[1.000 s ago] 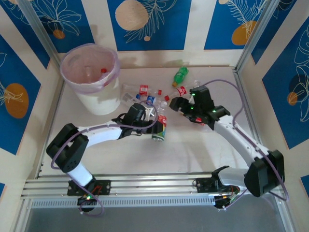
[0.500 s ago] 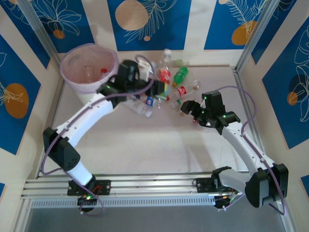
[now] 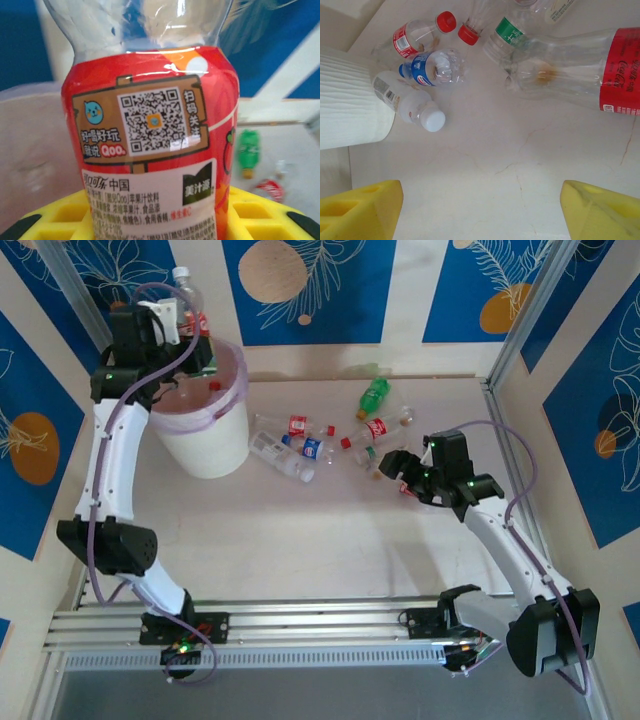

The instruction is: Put the plastic bottles in the bin

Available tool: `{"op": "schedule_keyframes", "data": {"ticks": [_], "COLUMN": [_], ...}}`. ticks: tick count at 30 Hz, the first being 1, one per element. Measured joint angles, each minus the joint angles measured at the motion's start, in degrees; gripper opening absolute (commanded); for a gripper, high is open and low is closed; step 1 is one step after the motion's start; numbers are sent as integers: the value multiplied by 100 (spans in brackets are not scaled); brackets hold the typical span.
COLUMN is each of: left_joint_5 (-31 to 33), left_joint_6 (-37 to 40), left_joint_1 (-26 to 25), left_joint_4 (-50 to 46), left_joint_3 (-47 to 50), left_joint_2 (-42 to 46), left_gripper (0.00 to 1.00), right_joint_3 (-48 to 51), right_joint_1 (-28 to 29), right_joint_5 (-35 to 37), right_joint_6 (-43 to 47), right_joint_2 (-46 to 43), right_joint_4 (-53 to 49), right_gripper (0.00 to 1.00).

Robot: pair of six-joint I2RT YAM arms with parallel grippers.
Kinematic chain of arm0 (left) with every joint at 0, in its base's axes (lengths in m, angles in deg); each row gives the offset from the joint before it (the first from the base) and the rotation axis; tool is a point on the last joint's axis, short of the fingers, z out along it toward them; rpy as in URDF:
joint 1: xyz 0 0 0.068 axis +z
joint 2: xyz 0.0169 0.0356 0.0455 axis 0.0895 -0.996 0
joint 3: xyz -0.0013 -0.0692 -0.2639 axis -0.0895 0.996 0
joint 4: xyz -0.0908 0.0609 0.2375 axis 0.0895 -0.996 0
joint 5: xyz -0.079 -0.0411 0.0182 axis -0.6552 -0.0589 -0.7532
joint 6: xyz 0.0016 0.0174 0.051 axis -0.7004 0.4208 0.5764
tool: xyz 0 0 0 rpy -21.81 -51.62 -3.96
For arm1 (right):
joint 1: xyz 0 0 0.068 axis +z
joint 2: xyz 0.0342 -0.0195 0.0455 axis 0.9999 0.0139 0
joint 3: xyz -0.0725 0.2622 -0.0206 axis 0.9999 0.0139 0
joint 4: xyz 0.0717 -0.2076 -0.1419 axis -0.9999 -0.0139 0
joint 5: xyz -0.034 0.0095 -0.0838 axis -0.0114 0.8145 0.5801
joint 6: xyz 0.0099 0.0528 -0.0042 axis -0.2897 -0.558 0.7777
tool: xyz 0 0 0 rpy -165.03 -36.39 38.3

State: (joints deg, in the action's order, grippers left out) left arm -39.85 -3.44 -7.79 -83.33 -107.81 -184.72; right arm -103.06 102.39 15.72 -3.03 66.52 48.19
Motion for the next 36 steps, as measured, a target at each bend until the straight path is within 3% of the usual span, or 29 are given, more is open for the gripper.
{"op": "schedule_keyframes", "data": {"ticks": [7,26,28,31,33,36], "left_joint_5": [483,728,717,693,669,627], "left_joint_6": [343,730,743,745,754,800], "left_joint_1": [433,459,459,466,468,468], "left_joint_4": [-492,-503,-498,-461,-415,-345], "left_joint_3": [166,1309,1309,1309,1309,1307], "left_joint_2": [-507,-595,-612,-621,-632,-702], "left_gripper": [0,0,9,30,57,73], "right_joint_3": [109,164,164,164,164,164], "right_joint_1": [-72,-92,-92,-96,-96,-96], "right_joint_5": [-44,-44,-44,-44,-42,-44], "right_joint_6": [42,68,68,68,68,68], "right_joint_2": [0,0,0,0,0,0], "right_joint_4": [-20,-22,-22,-24,-26,-35], "right_gripper": [83,83,83,83,83,83]}}
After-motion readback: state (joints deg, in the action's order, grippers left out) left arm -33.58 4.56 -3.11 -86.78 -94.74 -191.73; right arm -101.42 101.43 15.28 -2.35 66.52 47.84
